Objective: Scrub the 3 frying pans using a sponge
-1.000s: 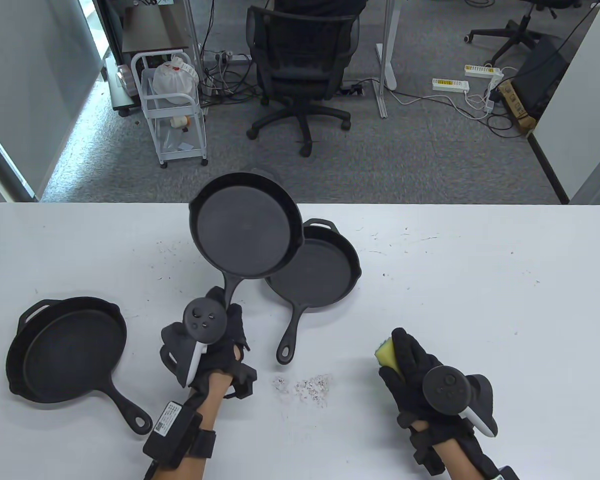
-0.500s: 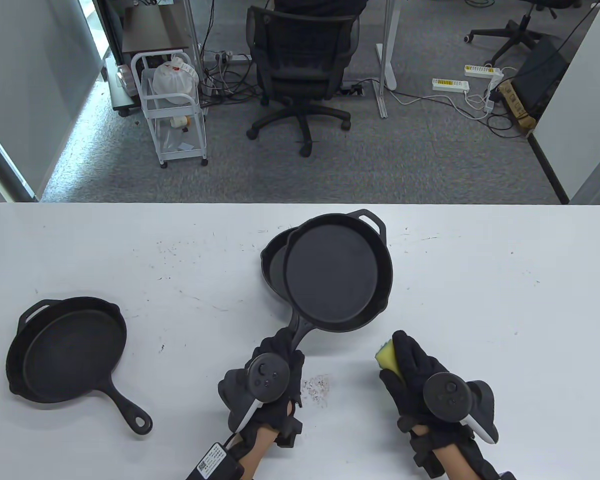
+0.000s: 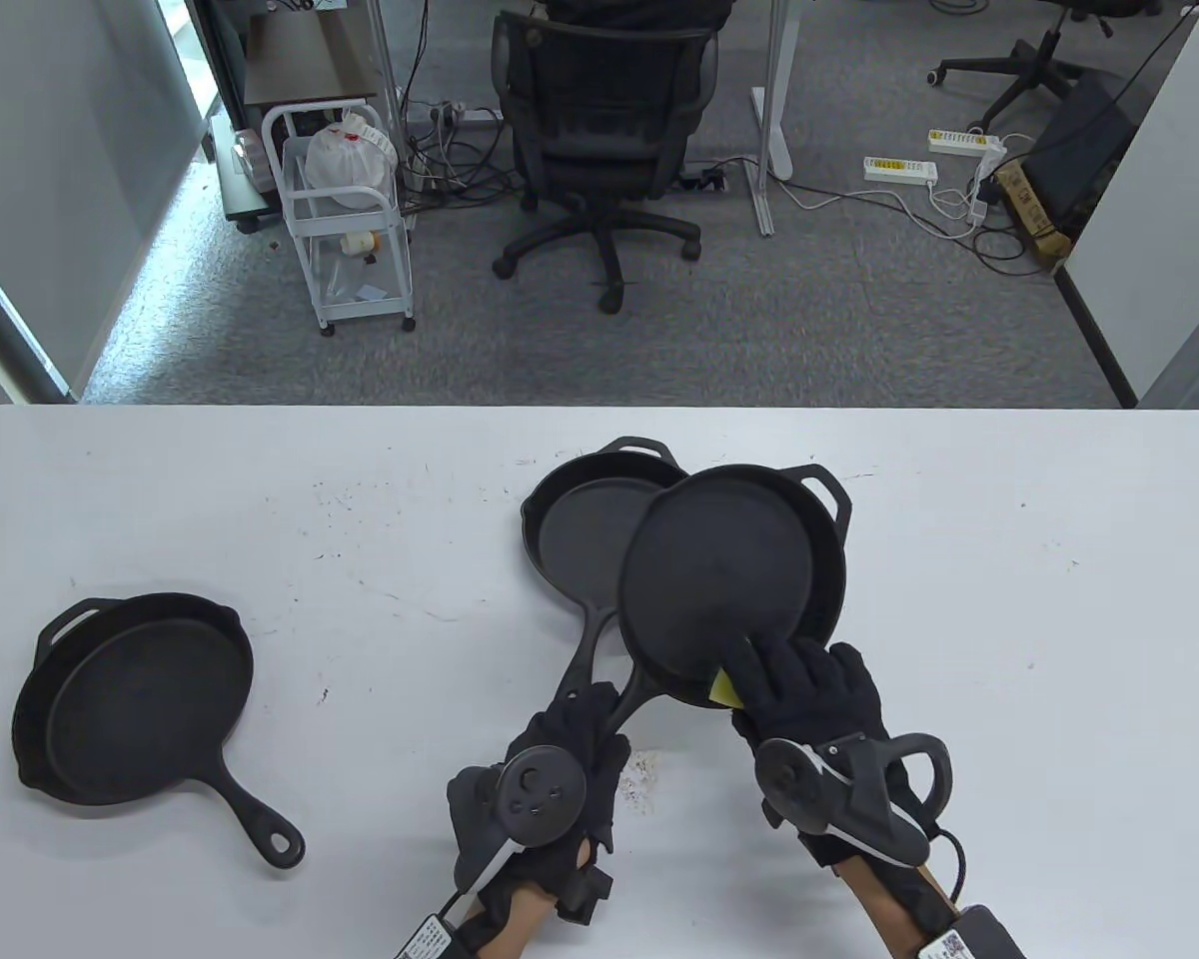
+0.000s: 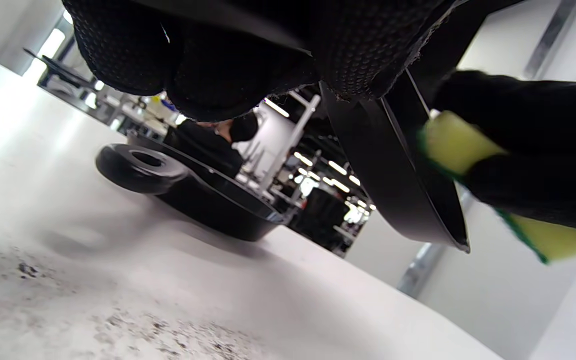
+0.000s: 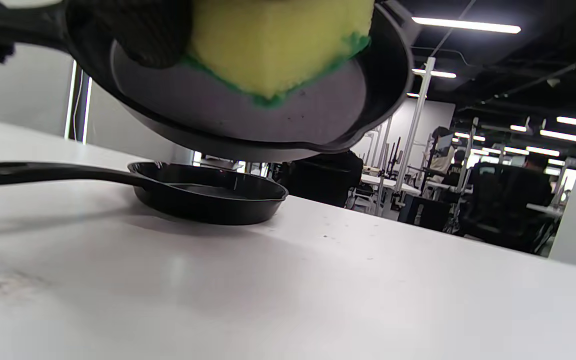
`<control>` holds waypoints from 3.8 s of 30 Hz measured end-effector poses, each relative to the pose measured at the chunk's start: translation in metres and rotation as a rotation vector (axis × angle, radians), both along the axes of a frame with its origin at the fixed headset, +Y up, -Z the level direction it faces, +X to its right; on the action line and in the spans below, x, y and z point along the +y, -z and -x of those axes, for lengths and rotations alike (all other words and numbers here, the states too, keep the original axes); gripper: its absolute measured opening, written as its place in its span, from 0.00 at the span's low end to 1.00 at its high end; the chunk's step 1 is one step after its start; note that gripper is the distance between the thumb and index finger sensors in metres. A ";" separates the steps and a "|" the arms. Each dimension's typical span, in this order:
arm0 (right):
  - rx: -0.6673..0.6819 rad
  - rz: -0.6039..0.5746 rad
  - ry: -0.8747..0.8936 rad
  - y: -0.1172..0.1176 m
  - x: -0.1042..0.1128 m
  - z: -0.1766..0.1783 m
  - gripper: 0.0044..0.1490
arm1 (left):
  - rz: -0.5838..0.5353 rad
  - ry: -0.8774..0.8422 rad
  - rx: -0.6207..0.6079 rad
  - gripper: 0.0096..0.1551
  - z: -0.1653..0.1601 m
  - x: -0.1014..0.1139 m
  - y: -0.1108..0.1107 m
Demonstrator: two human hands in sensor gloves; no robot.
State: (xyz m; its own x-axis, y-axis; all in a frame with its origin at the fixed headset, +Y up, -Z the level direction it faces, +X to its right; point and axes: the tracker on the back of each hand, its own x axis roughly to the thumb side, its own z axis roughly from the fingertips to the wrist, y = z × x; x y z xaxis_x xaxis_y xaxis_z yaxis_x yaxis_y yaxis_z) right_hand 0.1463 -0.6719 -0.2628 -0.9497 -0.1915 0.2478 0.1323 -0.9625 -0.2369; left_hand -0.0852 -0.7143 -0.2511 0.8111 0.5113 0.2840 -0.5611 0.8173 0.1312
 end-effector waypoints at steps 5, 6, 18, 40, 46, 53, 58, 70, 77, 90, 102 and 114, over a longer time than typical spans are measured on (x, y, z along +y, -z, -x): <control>0.056 -0.051 -0.226 0.006 0.003 0.029 0.47 | 0.036 -0.029 -0.083 0.36 -0.007 0.003 -0.007; 0.045 -0.053 -0.226 0.008 0.005 0.031 0.47 | 0.031 -0.018 -0.092 0.36 -0.008 0.003 -0.008; -0.277 -0.012 0.069 0.047 0.034 -0.030 0.49 | -0.001 -0.025 -0.096 0.35 -0.001 0.008 -0.010; -0.181 -0.049 0.043 0.043 0.039 0.001 0.50 | -0.003 0.015 -0.114 0.35 -0.008 0.010 -0.013; -0.260 -0.013 0.025 0.048 0.022 -0.031 0.51 | -0.013 0.025 -0.078 0.35 -0.005 0.012 -0.012; -0.096 0.058 -0.140 0.026 -0.015 -0.010 0.48 | 0.006 -0.036 -0.010 0.35 0.003 0.013 -0.010; 0.134 -0.049 -0.096 0.011 -0.011 0.027 0.47 | 0.031 0.018 -0.059 0.35 -0.003 0.009 -0.009; -0.250 -0.065 0.148 0.054 0.016 -0.024 0.50 | 0.033 0.025 -0.106 0.35 -0.004 0.014 -0.010; -0.115 0.103 0.060 0.036 -0.029 -0.016 0.48 | 0.055 -0.069 0.001 0.35 0.008 0.012 -0.003; -0.092 -0.030 0.151 0.049 0.008 0.006 0.49 | 0.096 0.030 -0.157 0.35 -0.007 0.004 -0.002; -0.140 0.155 0.062 0.040 -0.031 -0.016 0.49 | 0.028 -0.012 -0.031 0.35 0.001 0.008 -0.002; -0.115 -0.036 0.091 0.039 0.019 0.012 0.50 | 0.043 0.008 -0.169 0.36 -0.009 0.005 -0.006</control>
